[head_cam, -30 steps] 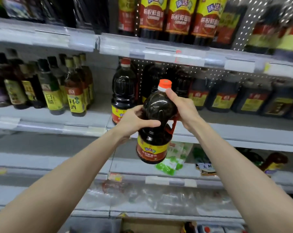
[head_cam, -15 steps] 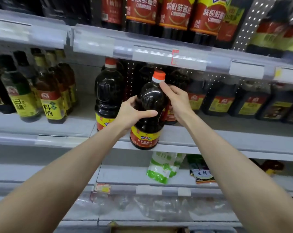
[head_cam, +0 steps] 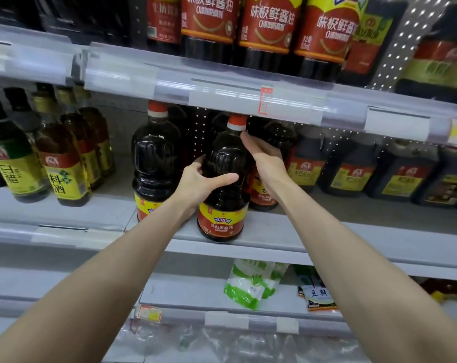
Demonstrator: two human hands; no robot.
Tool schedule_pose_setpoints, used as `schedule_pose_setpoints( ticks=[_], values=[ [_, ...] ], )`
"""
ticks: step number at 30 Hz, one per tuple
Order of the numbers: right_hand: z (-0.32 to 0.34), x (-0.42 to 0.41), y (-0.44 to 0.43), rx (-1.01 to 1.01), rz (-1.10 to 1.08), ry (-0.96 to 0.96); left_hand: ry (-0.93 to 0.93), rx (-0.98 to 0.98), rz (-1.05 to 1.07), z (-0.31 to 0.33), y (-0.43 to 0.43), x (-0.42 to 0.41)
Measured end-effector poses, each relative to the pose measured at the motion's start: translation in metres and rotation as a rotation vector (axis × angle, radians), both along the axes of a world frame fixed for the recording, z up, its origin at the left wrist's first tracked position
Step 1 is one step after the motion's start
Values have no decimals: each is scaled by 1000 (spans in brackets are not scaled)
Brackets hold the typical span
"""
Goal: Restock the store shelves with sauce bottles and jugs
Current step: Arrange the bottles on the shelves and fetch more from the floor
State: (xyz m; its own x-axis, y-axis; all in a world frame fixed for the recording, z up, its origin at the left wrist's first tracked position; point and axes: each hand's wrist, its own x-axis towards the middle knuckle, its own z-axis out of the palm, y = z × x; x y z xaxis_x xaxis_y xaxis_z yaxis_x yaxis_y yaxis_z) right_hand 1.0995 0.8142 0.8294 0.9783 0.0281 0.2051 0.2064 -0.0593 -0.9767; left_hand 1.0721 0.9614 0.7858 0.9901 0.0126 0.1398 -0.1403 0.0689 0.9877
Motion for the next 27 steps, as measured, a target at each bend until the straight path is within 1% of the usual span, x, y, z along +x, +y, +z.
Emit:
schedule_pose_setpoints(
  ticks=[3,6,9,13,15,18,27],
  values=[
    [-6,0,-2,44,35,-26,-18,0,1,-5,-1,1],
    [-22,-2,-5,94,39,-53,-80,9,29,-17,-3,-3],
    [-48,-6,-10,81,77,-7,-128,47,38,-38,-2,-8],
    [-85,-13,-14,39,56,13,-110,26,8,-69,-2,-17],
    [-101,-18,-11,11,50,57,-84,3,-8,-80,-1,-17],
    [-123,-20,-8,40,49,106,-58,22,-49,-88,2,-12],
    [-141,-12,-9,82,97,118,-11,3,-18,-100,4,-2]
  ],
)
